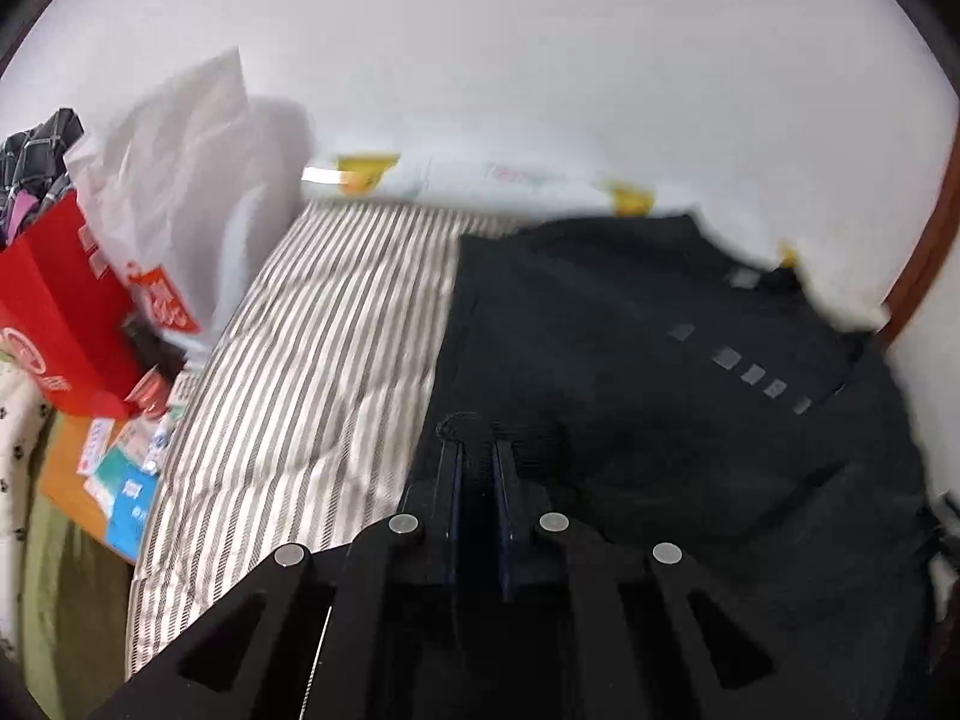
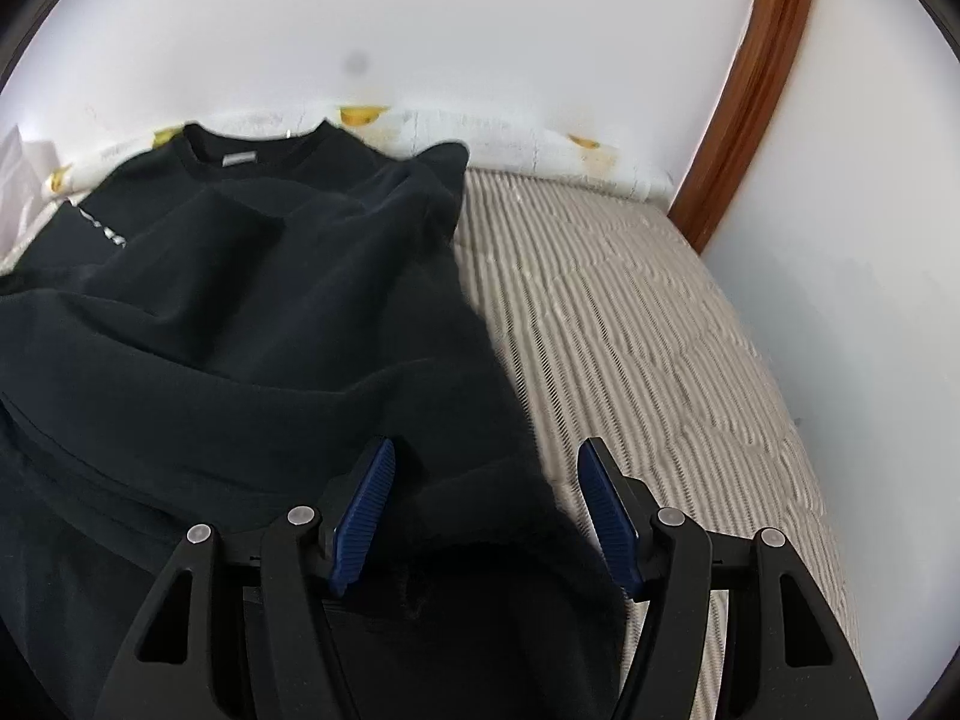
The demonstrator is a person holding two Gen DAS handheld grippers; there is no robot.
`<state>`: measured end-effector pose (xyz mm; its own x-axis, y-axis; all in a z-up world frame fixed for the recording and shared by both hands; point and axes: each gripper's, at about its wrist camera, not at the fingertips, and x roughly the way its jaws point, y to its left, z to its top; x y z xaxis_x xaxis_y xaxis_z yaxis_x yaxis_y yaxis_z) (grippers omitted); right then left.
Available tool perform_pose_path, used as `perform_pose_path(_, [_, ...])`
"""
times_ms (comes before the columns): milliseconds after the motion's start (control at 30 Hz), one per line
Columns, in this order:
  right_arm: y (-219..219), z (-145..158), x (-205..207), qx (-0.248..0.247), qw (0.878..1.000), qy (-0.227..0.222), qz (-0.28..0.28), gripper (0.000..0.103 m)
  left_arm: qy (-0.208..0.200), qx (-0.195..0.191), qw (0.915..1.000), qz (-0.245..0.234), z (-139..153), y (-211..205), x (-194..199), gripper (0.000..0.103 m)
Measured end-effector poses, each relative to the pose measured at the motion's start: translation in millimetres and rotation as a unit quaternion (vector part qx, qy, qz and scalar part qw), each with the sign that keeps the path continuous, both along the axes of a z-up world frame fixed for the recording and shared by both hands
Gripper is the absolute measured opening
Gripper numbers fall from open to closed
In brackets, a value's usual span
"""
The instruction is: Fold small clothes
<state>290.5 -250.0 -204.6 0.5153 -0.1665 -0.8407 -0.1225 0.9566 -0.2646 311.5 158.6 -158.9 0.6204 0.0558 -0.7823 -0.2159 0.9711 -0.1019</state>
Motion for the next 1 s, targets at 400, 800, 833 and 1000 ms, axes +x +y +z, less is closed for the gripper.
perform_pose_path(400, [-28, -1, 13, 0.063, 0.998, 0.011, -0.019, 0.063, -0.003, 0.010, 0.9978, -0.066, 41, -62, 3, 0.053])
perform_pose_path(800, [-31, -6, 19, 0.092, 0.995, 0.029, -0.005, 0.061, -0.023, -0.058, 0.9702, -0.234, 68, -253, 103, 0.054])
perform_pose_path(833, [-31, -7, 19, 0.090, 0.996, 0.028, -0.001, 0.060, -0.020, -0.055, 0.9687, -0.241, 65, -264, 111, 0.054])
perform_pose_path(1000, [-38, -12, 25, 0.118, 0.992, 0.033, 0.002, 0.056, -0.001, -0.066, 0.9589, -0.276, 38, -306, 153, 0.054])
